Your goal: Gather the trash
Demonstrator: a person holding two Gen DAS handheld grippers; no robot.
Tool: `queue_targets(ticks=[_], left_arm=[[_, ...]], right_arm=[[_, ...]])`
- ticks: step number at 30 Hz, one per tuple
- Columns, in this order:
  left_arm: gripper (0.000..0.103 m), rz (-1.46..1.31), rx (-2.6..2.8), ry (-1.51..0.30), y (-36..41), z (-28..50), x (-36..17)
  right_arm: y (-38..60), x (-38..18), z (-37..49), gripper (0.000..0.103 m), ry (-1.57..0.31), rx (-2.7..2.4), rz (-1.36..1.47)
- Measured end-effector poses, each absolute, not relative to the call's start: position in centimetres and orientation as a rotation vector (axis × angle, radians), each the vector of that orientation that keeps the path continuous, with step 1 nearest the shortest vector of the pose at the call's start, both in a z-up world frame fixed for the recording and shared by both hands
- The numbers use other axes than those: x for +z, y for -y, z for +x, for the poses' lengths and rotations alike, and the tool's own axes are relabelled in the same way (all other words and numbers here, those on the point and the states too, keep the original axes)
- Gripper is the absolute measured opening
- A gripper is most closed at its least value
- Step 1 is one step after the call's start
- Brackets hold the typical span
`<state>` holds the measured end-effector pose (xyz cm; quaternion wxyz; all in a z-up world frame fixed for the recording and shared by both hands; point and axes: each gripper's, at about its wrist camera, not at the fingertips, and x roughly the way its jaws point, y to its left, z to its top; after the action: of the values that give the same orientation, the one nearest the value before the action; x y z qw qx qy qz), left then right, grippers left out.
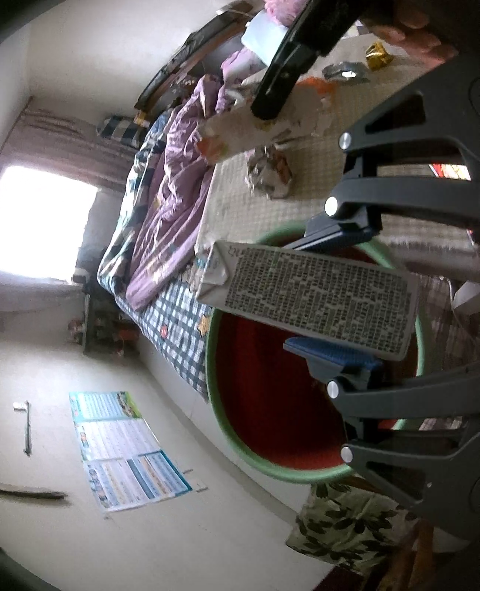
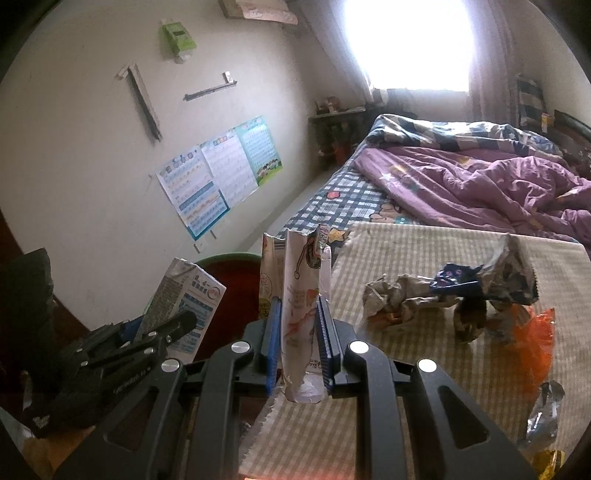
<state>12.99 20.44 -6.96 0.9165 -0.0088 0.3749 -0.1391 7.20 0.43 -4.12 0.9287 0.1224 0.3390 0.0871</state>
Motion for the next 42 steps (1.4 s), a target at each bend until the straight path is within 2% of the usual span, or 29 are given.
queue_targets(ticks=[20,42], left_arm=[[0.043,-0.063,-0.182,-0.833,-25.5,15.0,-9.2],[0.043,-0.074,-0.156,-0.836,-26.8,14.8,-9.3]], right_arm=[[-5.7,-6.6,13.6,0.019,-0.8,0.34,0.275],[-8.7,-7.8,14.2,0.02,-0.834,0.388,0.265]])
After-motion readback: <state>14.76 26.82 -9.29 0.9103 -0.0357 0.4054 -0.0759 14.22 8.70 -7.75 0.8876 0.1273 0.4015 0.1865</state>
